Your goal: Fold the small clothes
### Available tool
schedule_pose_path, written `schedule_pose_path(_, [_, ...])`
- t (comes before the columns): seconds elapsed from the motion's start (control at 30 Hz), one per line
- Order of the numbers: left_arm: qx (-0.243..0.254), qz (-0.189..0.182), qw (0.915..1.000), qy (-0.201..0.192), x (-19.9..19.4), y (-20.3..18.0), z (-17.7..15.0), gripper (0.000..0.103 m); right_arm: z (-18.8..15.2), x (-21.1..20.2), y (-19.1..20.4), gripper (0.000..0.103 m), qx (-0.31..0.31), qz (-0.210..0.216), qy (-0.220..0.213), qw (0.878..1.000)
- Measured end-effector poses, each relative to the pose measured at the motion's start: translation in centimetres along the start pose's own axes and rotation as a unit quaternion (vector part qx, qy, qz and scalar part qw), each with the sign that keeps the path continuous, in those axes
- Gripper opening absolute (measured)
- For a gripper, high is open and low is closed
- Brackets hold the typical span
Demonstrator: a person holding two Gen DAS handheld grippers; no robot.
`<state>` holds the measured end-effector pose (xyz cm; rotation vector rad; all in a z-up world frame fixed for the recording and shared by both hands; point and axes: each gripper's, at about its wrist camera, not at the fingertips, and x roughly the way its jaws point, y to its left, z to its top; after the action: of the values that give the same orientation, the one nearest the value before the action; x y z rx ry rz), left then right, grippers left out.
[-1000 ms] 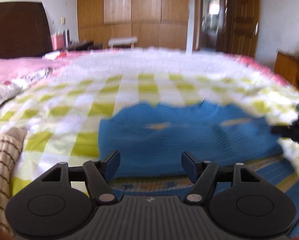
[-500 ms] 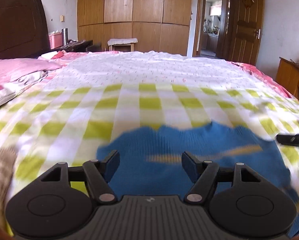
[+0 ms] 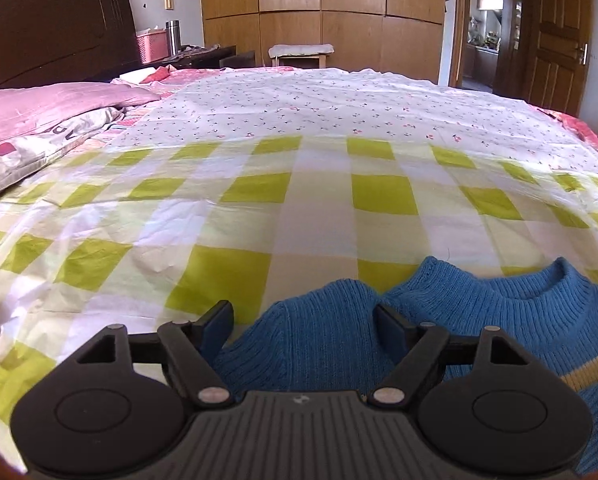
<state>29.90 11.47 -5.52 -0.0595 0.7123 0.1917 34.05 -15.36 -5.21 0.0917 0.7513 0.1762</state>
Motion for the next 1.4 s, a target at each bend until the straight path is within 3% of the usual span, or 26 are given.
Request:
schedule_pose_path(0.13, [-0.011,-0.004,0.9999,0.007,-1.0,0.6,0.9,0.084,0.6,-0.6,0.9,0.005,-0.016,-0.008,0.005,1.0])
schedule_pose_path(0.2, [-0.017,-0.003,0.9998,-0.01,-2.8,1.2,1.0,0.084,0.6,-2.5,1.0,0.018,-0.017,0.002,-0.016,1.0])
schedule_pose_path(0.37, [-0.021,-0.013,0.9994,-0.023,-7.3,3.3,-0.8,0.084,-1.0,-8.9,1.1,0.018,-0.047,0.03,-0.053,0.997])
schedule_pose_path(0.6, [-0.001,-0.055,0.9984,0.011,-13.4,4.2,-7.6,0.083,-7.3,-15.0,0.7,0.022,-0.08,0.093,-0.012,0.992])
schedule_pose_path(0.7, [0.019,-0.048,0.9975,0.048,-14.1,3.6,-10.4,0.083,-9.5,-14.3,0.8,0.023,-0.089,0.064,0.033,0.993])
schedule_pose_path(0.8, [0.008,-0.059,0.9952,0.078,-14.7,3.8,-12.0,0.083,-10.8,-13.0,-0.5,0.024,-0.034,0.05,0.079,0.995])
schedule_pose_path(1.03, [0.02,-0.069,0.9958,0.057,-20.1,4.2,-13.4,0.083,-12.9,-19.2,-1.0,0.024,0.005,0.085,0.05,0.995])
schedule_pose_path(1.3, [0.031,-0.066,0.9933,0.09,-22.1,3.6,-16.8,0.083,-18.3,-21.8,-1.2,0.026,0.021,0.088,0.092,0.992])
schedule_pose_path(1.4, [0.042,-0.062,0.9922,0.1,-22.4,3.3,-18.1,0.083,-19.3,-22.4,-1.1,0.026,0.015,0.083,0.086,0.993])
